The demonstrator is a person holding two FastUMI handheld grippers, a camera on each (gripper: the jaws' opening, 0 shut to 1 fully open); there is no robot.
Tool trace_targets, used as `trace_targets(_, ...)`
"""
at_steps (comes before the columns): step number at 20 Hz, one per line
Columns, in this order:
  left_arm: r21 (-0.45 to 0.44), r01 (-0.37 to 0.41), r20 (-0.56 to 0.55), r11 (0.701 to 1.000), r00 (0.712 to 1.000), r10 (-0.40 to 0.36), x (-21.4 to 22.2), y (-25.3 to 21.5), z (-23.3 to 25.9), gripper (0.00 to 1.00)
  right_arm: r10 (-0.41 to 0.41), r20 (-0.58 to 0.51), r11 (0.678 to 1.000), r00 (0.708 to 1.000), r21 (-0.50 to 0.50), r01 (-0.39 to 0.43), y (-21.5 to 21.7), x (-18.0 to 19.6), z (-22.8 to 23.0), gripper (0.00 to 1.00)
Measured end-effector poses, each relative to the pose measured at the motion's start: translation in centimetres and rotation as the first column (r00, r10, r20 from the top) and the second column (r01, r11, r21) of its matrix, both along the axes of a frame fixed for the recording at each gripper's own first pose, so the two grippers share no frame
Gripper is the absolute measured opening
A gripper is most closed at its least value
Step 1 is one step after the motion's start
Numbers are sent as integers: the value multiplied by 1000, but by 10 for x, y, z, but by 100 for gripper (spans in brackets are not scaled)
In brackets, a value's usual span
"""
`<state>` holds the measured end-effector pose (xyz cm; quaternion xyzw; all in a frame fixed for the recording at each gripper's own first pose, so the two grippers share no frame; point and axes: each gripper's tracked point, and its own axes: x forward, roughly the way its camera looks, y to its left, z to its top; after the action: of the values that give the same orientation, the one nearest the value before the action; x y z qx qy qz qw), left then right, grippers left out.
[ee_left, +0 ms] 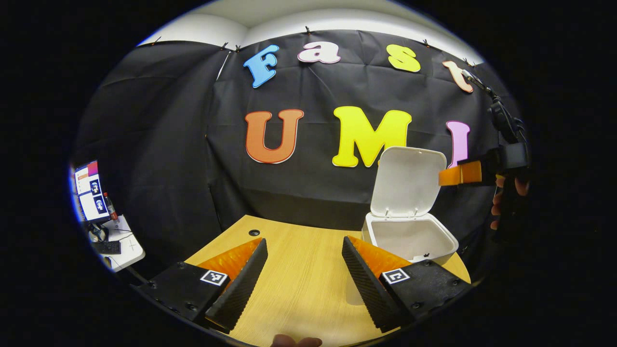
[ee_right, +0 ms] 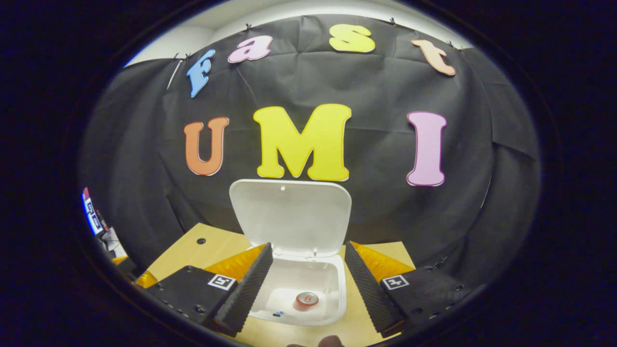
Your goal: Press the lid of the desktop garbage bin to open it, pick up the crumpled paper on the desktop and throw it into the bin, then pick up the pop can on the desktop and drop it into the bin, and finally close the garbage bin lid.
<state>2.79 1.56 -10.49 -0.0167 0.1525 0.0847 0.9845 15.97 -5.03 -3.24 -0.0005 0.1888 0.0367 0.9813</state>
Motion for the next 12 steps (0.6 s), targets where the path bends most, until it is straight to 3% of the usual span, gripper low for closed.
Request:
trace_targets(6,12,14,30,1000,999,-15,-1,1,10,100,-24,87,999,996,23,22,8,20,53,94)
trace_targets(12,36,-8,40,999,999,6,-2,11,14,100,-15,140,1000,990,18,13,28,64,81,94)
